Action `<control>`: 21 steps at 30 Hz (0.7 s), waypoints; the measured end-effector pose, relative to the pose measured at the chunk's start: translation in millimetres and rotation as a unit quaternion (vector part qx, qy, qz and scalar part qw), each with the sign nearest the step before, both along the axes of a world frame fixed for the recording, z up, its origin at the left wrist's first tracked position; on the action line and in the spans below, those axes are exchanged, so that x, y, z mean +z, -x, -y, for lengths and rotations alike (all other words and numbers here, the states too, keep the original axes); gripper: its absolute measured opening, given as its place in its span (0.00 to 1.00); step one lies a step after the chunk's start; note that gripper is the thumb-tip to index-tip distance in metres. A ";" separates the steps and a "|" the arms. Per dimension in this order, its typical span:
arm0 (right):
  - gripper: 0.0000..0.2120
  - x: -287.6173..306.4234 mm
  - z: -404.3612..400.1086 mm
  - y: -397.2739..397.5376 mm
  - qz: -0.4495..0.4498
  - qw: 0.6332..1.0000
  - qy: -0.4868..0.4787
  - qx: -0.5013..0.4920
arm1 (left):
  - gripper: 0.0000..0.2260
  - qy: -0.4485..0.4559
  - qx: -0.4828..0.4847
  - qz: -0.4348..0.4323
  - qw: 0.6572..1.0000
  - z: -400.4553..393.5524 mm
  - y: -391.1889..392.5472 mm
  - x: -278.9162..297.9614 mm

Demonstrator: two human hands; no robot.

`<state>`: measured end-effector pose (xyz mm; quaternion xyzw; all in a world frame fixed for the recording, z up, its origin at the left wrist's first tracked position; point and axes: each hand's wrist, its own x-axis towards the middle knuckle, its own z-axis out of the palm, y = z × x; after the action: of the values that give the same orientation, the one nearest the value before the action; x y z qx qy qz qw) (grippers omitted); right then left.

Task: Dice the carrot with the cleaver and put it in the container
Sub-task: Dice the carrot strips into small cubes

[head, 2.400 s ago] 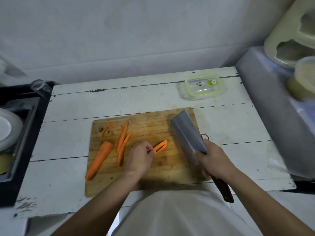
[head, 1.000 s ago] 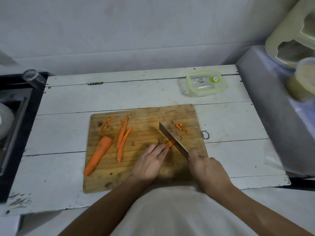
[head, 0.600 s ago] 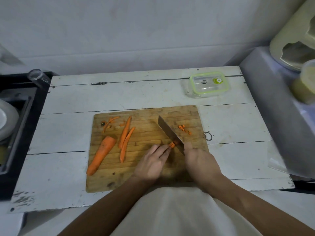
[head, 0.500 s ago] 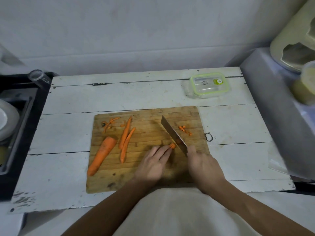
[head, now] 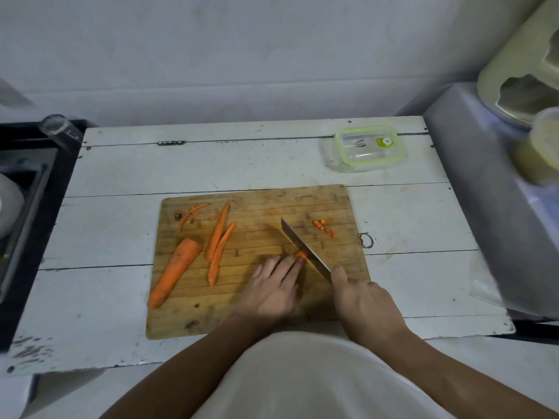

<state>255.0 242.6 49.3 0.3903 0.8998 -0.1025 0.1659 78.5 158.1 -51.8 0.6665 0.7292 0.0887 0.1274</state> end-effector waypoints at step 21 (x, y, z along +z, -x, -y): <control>0.11 -7.3 0.3 -3.9 -0.016 1.000 0.001 -0.010 | 0.26 0.011 -0.002 0.002 1.000 1.7 1.1 -1.4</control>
<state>258.9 242.4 42.0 0.3974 0.8983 -0.1115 0.1505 77.4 156.4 -53.2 0.6660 0.7288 0.0817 0.1362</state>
